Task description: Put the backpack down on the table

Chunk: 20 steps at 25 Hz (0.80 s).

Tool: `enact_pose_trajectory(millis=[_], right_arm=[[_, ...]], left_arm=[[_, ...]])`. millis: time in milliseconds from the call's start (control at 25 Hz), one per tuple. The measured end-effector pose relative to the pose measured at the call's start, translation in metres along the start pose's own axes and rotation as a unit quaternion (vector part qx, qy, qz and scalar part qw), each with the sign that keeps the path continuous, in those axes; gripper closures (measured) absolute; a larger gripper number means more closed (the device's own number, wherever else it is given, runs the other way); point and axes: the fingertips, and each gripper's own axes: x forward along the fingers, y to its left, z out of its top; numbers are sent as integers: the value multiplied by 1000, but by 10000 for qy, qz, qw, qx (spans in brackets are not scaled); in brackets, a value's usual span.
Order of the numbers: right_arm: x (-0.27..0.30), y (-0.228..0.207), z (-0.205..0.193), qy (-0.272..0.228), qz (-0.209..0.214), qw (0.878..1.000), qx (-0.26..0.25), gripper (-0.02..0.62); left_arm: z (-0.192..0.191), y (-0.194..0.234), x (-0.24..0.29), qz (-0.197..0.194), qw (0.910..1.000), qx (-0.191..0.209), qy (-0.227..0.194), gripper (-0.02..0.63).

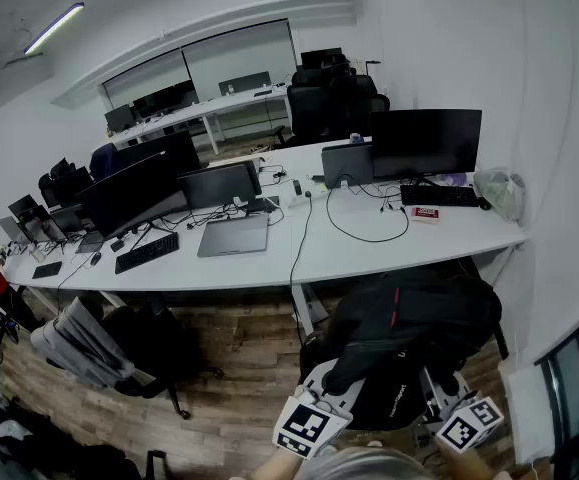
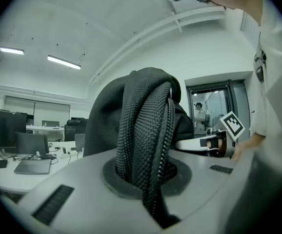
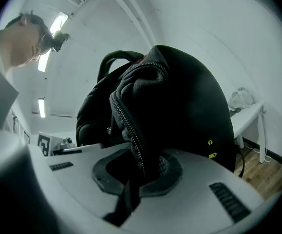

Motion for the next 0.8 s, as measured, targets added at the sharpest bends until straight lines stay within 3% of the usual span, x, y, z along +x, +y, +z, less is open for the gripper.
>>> enact_pose_trajectory(millis=[800], right_arm=[[-6, -22, 10, -47, 68, 10000, 27, 568]], left_arm=[[1, -11, 21, 68, 10000, 27, 26, 588]])
